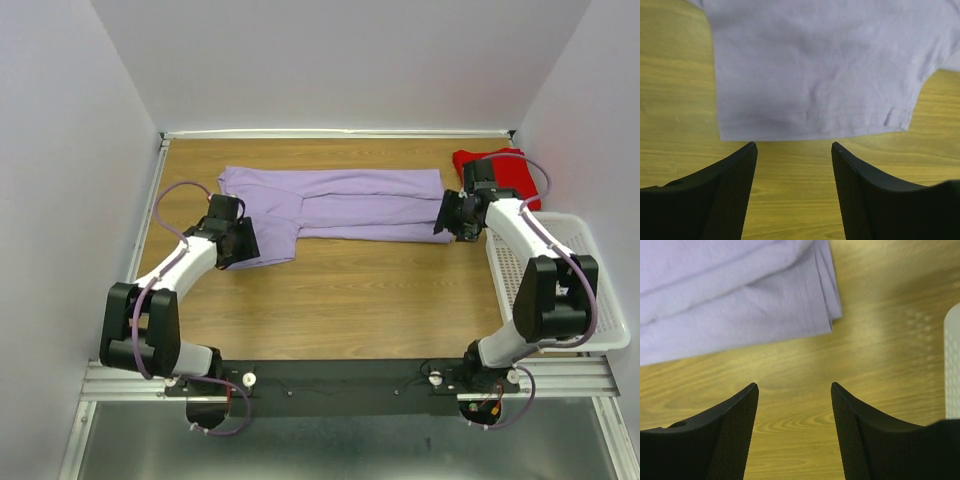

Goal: Fold and stack the t-shirts
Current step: Fold the tshirt

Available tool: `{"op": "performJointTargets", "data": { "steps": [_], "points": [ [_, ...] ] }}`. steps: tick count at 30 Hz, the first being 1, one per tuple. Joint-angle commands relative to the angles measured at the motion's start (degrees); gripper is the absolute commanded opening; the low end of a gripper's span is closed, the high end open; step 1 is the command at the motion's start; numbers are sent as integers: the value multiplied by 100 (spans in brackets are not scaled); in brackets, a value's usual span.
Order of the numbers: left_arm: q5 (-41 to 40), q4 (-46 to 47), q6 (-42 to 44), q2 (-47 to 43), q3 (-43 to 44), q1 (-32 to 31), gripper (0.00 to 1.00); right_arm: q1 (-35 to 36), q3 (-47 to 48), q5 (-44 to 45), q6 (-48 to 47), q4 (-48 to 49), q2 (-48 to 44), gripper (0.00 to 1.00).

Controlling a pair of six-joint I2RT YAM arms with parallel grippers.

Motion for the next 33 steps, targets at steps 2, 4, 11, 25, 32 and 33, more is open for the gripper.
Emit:
{"op": "performJointTargets", "data": {
  "steps": [2,4,11,25,32,33],
  "points": [
    [-373,142,-208,293,74,-269,65,42,-422,-244,3,-4,-327,68],
    [-425,229,-243,495,170,-357,65,42,-511,-262,12,4,-432,68],
    [-645,335,-296,978,373,-586,62,51,-889,-332,-32,4,-678,68],
    [-1049,108,-147,1173,942,-700,0,51,-995,-368,-93,5,-890,68],
    [-1041,-226,169,1803,2445,-648,0,42,-898,-438,-181,5,-740,68],
    [-1041,-262,239,1936,2647,-648,0,42,-880,-447,-181,5,-732,68]
  ]
}}
